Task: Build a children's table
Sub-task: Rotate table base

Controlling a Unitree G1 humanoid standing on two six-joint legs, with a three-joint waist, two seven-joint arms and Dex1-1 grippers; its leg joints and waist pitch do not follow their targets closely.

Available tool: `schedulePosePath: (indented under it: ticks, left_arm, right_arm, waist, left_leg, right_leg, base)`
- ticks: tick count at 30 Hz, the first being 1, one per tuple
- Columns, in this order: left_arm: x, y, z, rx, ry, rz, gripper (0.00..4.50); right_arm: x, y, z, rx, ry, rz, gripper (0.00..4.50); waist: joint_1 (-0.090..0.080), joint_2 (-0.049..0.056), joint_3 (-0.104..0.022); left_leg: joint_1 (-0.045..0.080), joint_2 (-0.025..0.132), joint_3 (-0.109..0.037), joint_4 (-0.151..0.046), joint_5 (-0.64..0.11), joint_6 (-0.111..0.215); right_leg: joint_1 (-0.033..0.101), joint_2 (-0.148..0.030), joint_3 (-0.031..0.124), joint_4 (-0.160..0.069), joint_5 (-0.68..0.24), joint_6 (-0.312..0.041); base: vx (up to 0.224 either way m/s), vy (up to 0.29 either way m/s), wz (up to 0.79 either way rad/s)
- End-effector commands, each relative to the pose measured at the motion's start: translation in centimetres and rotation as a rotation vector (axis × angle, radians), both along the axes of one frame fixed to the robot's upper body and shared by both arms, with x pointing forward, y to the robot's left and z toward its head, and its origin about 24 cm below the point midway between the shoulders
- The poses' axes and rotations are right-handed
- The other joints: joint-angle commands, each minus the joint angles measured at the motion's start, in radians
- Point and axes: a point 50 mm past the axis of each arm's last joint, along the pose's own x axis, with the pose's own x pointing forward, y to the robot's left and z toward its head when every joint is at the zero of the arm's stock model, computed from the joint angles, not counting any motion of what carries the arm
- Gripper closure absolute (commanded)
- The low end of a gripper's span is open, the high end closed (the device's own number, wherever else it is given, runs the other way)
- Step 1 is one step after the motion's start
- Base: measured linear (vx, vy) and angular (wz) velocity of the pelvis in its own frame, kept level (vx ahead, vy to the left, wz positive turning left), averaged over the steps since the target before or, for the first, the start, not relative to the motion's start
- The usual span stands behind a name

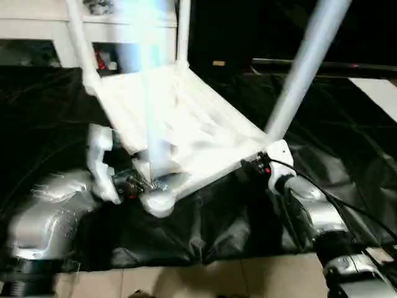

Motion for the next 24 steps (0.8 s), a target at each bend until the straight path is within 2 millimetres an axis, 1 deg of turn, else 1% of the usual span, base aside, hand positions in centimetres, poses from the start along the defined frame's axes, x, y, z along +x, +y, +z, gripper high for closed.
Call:
schedulePosePath:
  ticks: [1,2,3,4,5,6,7,8,9,10,11,12,13,15,16,17,18,19,22,24]
  left_arm:
    - [-0.5,-2.2,0.7,-0.020,-0.025,-0.109,0.02]
    - [-0.6,-3.2,0.8,-0.022,-0.025,-0.133,0.02]
    - [-0.5,-3.8,1.0,-0.030,-0.025,-0.148,0.02]
    - [-0.5,-3.8,1.0,-0.030,-0.025,-0.148,0.02]
    - [-0.5,-4.7,1.2,-0.040,-0.025,-0.178,0.02]
    - [-0.5,-4.8,1.2,-0.042,-0.025,-0.182,0.02]
    - [-0.8,-5.8,1.5,-0.056,-0.024,-0.228,0.02]
    - [-1.1,-6.6,1.8,-0.071,-0.023,-0.270,0.02]
    - [-1.3,-6.9,1.9,-0.075,-0.021,-0.282,0.02]
    - [-1.3,-6.9,1.9,-0.075,-0.021,-0.282,0.02]
    - [-1.4,-7.4,2.1,-0.086,-0.020,-0.302,0.02]
    - [-1.4,-7.4,2.1,-0.087,-0.020,-0.303,0.02]
    - [-1.5,-7.7,2.2,-0.092,-0.020,-0.314,0.02]
    - [-1.7,-8.0,2.2,-0.094,-0.017,-0.330,0.02]
    - [-1.8,-8.2,2.2,-0.095,-0.016,-0.337,0.02]
    - [-1.9,-8.4,2.2,-0.096,-0.008,-0.353,0.02]
    - [-2.0,-8.5,2.2,-0.094,-0.005,-0.358,0.02]
    - [-2.0,-8.5,2.2,-0.096,0.003,-0.358,0.02]
    - [-2.0,-8.6,2.1,-0.092,0.008,-0.360,0.02]
    - [-1.7,-8.7,2.0,-0.079,0.003,-0.339,0.02]
  right_arm:
    - [0.5,0.9,0.3,-0.003,-0.011,0.024,1.38]
    - [0.7,1.4,0.1,-0.007,0.002,0.040,1.38]
    - [0.8,1.8,0.1,-0.009,0.002,0.054,1.38]
    - [0.8,1.8,0.1,-0.009,0.002,0.054,1.38]
    - [1.0,2.6,0.3,-0.003,-0.003,0.079,1.38]
    - [1.0,2.7,0.3,-0.001,-0.004,0.082,1.38]
    - [1.2,3.6,0.5,0.018,-0.014,0.113,1.38]
    - [1.2,4.4,0.7,0.038,-0.017,0.141,1.38]
    - [1.3,4.6,0.7,0.042,-0.017,0.149,1.38]
    - [1.3,4.6,0.7,0.042,-0.017,0.149,1.38]
    - [1.3,5.1,0.8,0.044,-0.021,0.165,1.38]
    - [1.3,5.1,0.8,0.044,-0.021,0.166,1.38]
    - [1.3,5.3,0.8,0.046,-0.022,0.173,1.38]
    - [1.4,5.5,0.8,0.047,-0.027,0.185,1.38]
    - [1.4,5.6,0.8,0.048,-0.030,0.190,1.38]
    - [1.4,5.7,0.8,0.048,-0.030,0.193,1.38]
    - [1.3,5.8,0.7,0.047,-0.031,0.194,1.38]
    - [1.3,5.7,0.6,0.046,-0.031,0.199,1.38]
    - [1.2,5.7,0.5,0.046,-0.030,0.207,1.38]
    - [1.2,5.7,0.5,0.045,-0.029,0.211,1.38]
  waist:
    - [0.006,0.011,-0.063]
    - [0.002,0.007,-0.062]
    - [0.001,0.004,-0.063]
    - [0.002,0.005,-0.064]
    - [-0.001,0.001,-0.066]
    - [-0.001,0.001,-0.066]
    - [-0.001,0.001,-0.066]
    - [-0.002,0.001,-0.068]
    - [-0.004,0.002,-0.068]
    - [-0.005,0.003,-0.067]
    - [-0.010,0.003,-0.064]
    - [-0.015,0.003,-0.063]
    - [-0.016,0.005,-0.062]
    - [-0.023,-0.001,-0.062]
    - [-0.024,-0.001,-0.063]
    - [-0.025,-0.001,-0.063]
    - [-0.025,-0.002,-0.064]
    - [-0.024,-0.003,-0.065]
    - [-0.022,0.000,-0.066]
    - [-0.019,0.002,-0.064]
  left_leg:
    - [0.004,0.030,-0.012,-0.086,-0.312,-0.045]
    - [-0.002,0.030,-0.013,-0.086,-0.296,-0.041]
    - [-0.003,0.030,-0.013,-0.084,-0.284,-0.038]
    - [-0.001,0.029,-0.012,-0.081,-0.273,-0.037]
    - [-0.006,0.029,-0.010,-0.079,-0.231,-0.025]
    - [-0.006,0.029,-0.010,-0.079,-0.231,-0.025]
    - [-0.003,0.028,-0.008,-0.076,-0.224,-0.020]
    - [-0.005,0.027,-0.008,-0.073,-0.212,-0.018]
    - [-0.008,0.028,-0.008,-0.074,-0.198,-0.017]
    - [-0.008,0.029,-0.008,-0.075,-0.202,-0.018]
    - [-0.008,0.030,-0.008,-0.076,-0.220,-0.024]
    - [-0.009,0.031,-0.009,-0.077,-0.237,-0.031]
    - [-0.008,0.032,-0.009,-0.077,-0.248,-0.035]
    - [-0.012,0.031,-0.012,-0.076,-0.269,-0.044]
    - [-0.013,0.031,-0.013,-0.076,-0.268,-0.046]
    - [-0.016,0.031,-0.015,-0.075,-0.259,-0.047]
    - [-0.016,0.030,-0.014,-0.074,-0.251,-0.045]
    - [-0.013,0.030,-0.013,-0.072,-0.244,-0.041]
    - [-0.010,0.031,-0.011,-0.070,-0.228,-0.033]
    - [-0.006,0.032,-0.009,-0.070,-0.234,-0.030]
  right_leg:
    - [0.043,-0.046,0.040,-0.061,-0.310,-0.167]
    - [0.047,-0.047,0.040,-0.059,-0.307,-0.166]
    - [0.048,-0.047,0.039,-0.059,-0.312,-0.163]
    - [0.047,-0.047,0.040,-0.058,-0.301,-0.163]
    - [0.051,-0.044,0.041,-0.053,-0.251,-0.169]
    - [0.051,-0.044,0.041,-0.053,-0.251,-0.169]
    - [0.047,-0.042,0.041,-0.052,-0.244,-0.173]
    - [0.048,-0.041,0.042,-0.048,-0.228,-0.180]
    - [0.050,-0.041,0.041,-0.045,-0.207,-0.188]
    - [0.049,-0.040,0.040,-0.046,-0.207,-0.191]
    - [0.048,-0.039,0.039,-0.048,-0.224,-0.192]
    - [0.049,-0.039,0.038,-0.051,-0.251,-0.188]
    - [0.048,-0.039,0.038,-0.053,-0.269,-0.183]
    - [0.050,-0.039,0.038,-0.056,-0.322,-0.167]
    - [0.051,-0.039,0.037,-0.056,-0.328,-0.164]
    - [0.052,-0.040,0.037,-0.056,-0.329,-0.159]
    - [0.051,-0.039,0.037,-0.056,-0.322,-0.159]
    - [0.049,-0.037,0.038,-0.055,-0.307,-0.164]
    - [0.046,-0.032,0.039,-0.051,-0.262,-0.184]
    - [0.042,-0.029,0.040,-0.051,-0.245,-0.195]
  base:
    - [0.000,0.000,0.00]
    - [0.000,0.000,0.00]
    - [0.000,0.000,0.00]
    - [0.000,0.000,0.00]
    - [0.000,0.000,0.00]
    - [0.000,0.000,0.00]
    - [0.000,0.000,0.00]
    - [0.000,0.000,0.00]
    - [0.000,0.000,0.00]
    - [0.000,0.000,0.00]
    - [0.000,0.000,0.00]
    - [0.000,0.000,0.00]
    - [0.000,0.000,0.00]
    - [0.000,0.000,0.00]
    - [0.000,0.000,0.00]
    - [0.000,0.000,0.00]
    - [0.000,0.000,0.00]
    - [0.000,0.000,0.00]
    - [0.000,0.000,0.00]
    - [0.000,0.000,0.00]
